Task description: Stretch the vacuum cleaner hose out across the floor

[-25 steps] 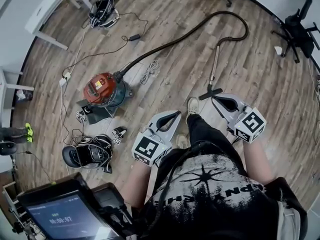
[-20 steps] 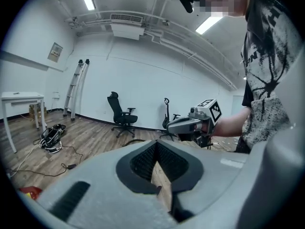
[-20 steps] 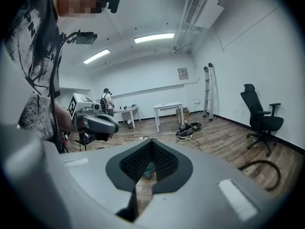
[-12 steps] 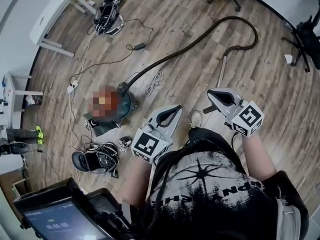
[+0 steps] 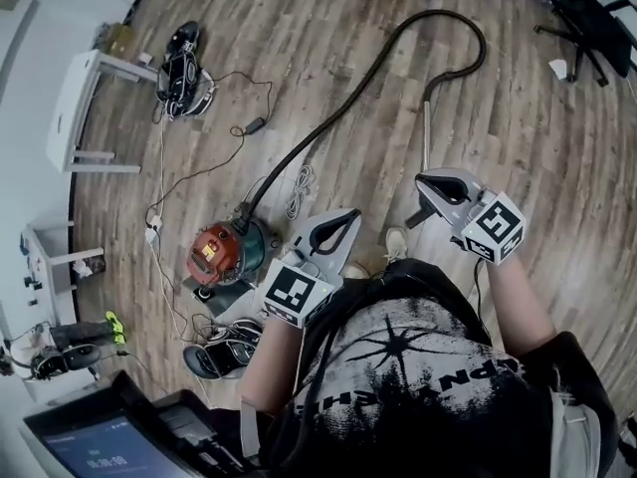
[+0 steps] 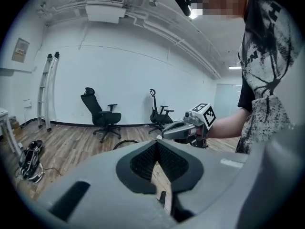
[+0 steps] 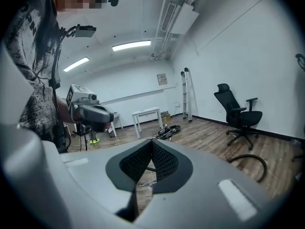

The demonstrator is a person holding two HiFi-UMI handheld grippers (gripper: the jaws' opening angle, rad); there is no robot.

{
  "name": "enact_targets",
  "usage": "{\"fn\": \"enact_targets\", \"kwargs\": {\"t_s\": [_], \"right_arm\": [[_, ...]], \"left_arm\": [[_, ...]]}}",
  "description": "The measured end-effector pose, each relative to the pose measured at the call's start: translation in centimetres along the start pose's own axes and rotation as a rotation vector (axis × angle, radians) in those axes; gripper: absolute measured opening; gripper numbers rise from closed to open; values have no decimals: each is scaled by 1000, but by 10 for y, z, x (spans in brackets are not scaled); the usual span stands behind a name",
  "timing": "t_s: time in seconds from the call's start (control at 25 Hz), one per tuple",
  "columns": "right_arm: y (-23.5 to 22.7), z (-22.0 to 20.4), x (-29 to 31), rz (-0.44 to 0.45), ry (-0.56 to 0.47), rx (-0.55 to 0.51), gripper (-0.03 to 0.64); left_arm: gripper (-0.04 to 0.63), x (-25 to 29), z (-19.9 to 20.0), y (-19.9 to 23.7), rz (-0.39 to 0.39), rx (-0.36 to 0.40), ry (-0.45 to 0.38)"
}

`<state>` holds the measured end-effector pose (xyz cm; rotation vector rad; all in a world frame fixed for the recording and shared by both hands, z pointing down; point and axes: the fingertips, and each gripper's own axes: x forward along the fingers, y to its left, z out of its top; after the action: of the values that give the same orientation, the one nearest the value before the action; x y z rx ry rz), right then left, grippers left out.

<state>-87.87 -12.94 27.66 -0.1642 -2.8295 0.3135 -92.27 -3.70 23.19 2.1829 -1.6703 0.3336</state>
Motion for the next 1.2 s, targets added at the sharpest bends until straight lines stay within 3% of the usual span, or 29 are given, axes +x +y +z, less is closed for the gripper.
{"fn": "enact_targets", "kwargs": {"t_s": [0.2,0.44,0.8,1.04,1.2], "right_arm": [[-23,-18,-16,-86,1,45,8],[-51,-31,-27,-227,34,48,8],[-127,3,-15,-509,65,109,8],[-158,29,28,-601,62,117,8],[-171,29,34,-625,132,100,8]], "left_arm": [[1,35,4,4,-90,35,23],[0,73,13,32,-206,70,-16],[0,144,57,107,-459,122,-38],[0,167,59,160,-591,170,3],[1,180,54,183,-625,180,32]]}}
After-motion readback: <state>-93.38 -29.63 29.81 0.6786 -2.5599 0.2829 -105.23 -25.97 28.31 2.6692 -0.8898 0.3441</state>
